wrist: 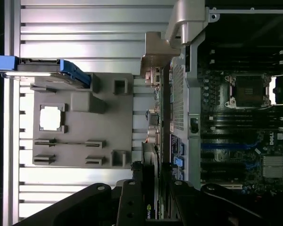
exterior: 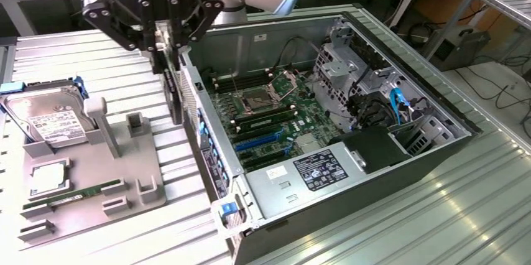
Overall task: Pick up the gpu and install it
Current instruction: 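Pick up the gpu and move the gpu toward the slot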
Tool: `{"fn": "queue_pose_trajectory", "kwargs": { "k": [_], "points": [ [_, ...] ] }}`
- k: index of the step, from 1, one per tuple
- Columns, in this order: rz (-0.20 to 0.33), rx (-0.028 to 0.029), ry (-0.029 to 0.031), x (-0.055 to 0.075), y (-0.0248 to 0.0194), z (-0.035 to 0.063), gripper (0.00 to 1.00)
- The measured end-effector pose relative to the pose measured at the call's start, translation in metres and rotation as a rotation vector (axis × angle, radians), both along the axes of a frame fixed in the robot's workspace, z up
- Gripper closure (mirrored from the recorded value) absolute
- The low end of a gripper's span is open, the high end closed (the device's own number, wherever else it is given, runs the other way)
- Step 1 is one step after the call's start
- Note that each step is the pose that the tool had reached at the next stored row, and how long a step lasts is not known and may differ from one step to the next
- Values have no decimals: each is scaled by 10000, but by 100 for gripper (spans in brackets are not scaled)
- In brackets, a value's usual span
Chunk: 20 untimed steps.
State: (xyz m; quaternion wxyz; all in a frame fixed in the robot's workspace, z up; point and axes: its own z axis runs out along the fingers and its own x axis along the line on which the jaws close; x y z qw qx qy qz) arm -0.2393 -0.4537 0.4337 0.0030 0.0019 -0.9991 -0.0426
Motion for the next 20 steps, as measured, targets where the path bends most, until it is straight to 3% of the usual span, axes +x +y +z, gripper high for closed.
{"fn": "queue_pose_trajectory", "kwargs": {
  "k": [7, 14, 20],
  "points": [
    [0, 179, -1, 407, -79, 64, 74],
    [0, 317, -1, 744, -97, 64, 74],
    [0, 335, 2, 1021, -97, 47, 74]
  ]
}}
